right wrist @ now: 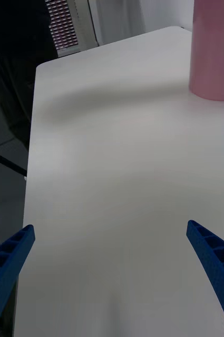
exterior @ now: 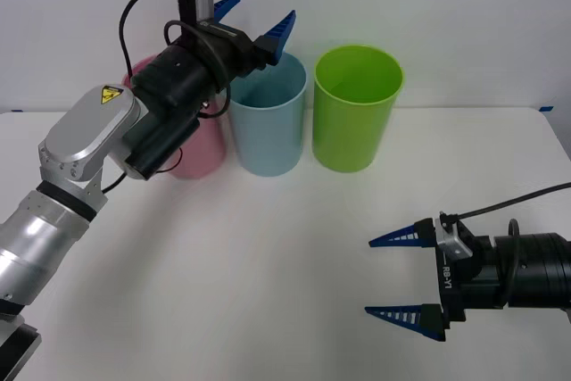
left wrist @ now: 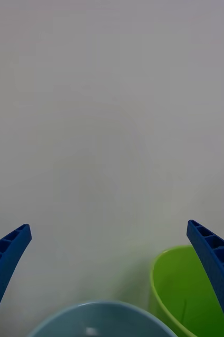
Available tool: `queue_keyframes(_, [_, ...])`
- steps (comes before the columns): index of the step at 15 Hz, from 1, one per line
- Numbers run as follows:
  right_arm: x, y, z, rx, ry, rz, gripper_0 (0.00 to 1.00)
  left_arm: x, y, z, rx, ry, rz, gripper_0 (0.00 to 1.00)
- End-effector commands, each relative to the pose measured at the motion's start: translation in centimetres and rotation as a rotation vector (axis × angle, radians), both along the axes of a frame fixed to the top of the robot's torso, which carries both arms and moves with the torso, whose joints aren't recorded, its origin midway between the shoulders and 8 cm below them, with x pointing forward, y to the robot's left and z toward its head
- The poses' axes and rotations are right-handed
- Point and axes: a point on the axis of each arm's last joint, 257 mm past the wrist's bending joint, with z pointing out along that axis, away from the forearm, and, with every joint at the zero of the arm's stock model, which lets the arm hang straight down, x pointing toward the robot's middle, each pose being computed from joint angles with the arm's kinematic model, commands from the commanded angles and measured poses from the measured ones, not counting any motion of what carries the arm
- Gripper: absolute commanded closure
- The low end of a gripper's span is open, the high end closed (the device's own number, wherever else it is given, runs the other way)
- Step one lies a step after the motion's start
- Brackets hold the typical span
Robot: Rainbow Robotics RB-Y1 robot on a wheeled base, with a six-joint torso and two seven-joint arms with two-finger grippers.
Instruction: Put cans in the blue bin and PET bottles in the pink bin and trash in the green bin.
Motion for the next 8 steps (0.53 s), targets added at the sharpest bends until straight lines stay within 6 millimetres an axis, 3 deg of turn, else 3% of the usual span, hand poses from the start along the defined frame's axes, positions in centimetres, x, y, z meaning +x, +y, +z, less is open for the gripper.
queue_keyframes(1, [0.0,0.0,0.0,0.000,0.000,0.000,0.00,-0.3,0.4,-0.2,-0.003,0.012,-0.027,0.00])
queue_keyframes(8, [0.0,0.0,0.0,0.000,0.000,0.000,0.00,-1.3,2.2,-1.1,-0.020,0.053,-0.082,0.00])
